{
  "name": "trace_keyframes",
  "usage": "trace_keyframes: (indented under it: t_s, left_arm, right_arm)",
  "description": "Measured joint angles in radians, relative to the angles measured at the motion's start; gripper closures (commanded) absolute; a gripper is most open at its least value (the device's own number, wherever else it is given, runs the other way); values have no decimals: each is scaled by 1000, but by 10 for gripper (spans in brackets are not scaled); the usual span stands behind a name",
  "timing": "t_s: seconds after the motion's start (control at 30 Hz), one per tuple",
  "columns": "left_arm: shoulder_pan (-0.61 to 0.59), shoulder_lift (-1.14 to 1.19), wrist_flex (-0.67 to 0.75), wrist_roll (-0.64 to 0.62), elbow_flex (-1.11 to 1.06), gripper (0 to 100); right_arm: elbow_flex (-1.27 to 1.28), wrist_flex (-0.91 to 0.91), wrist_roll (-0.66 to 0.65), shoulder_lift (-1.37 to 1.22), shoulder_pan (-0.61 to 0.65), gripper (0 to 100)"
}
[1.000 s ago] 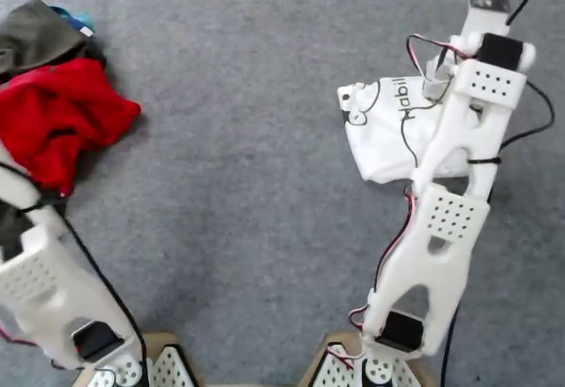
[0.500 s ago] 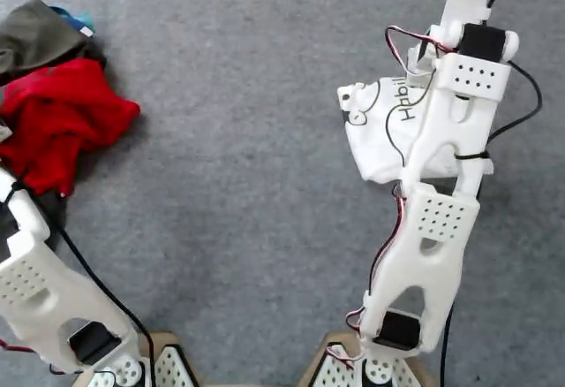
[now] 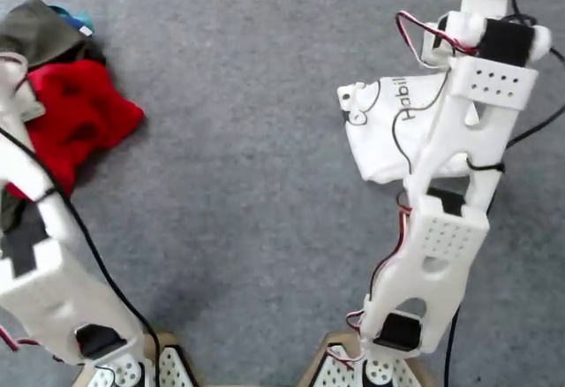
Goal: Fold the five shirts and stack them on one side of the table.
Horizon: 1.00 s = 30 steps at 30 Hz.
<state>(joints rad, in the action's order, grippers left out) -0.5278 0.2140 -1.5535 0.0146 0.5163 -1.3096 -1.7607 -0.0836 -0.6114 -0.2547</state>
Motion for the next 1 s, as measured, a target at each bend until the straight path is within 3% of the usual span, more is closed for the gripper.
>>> trace_keyframes:
  t_s: [0.23, 0.5, 0.6, 0.73, 0.8, 0.9, 1.0]
  left_arm:
    - [318, -354, -138, 2, -81, 973]
    - [824, -740, -149, 2, -181, 973]
    - [934, -824, -124, 2, -212, 948]
    - [944, -845, -115, 0, -301, 791]
    - [904, -845, -118, -34, -347, 777]
    - [763, -882, -140, -74, -379, 777]
    - [548, -930, -141, -68, -448, 777]
  right_arm:
    - [77, -2, 0, 181, -17, 984]
    - [318, -2, -2, 368, -15, 984]
    - [385, -2, -29, 410, -15, 984]
    - [473, -3, -61, 450, -15, 984]
    - [526, -3, -83, 477, -14, 983]
    - [623, -3, -118, 525, 34, 982]
    - [758, -3, -129, 585, 129, 982]
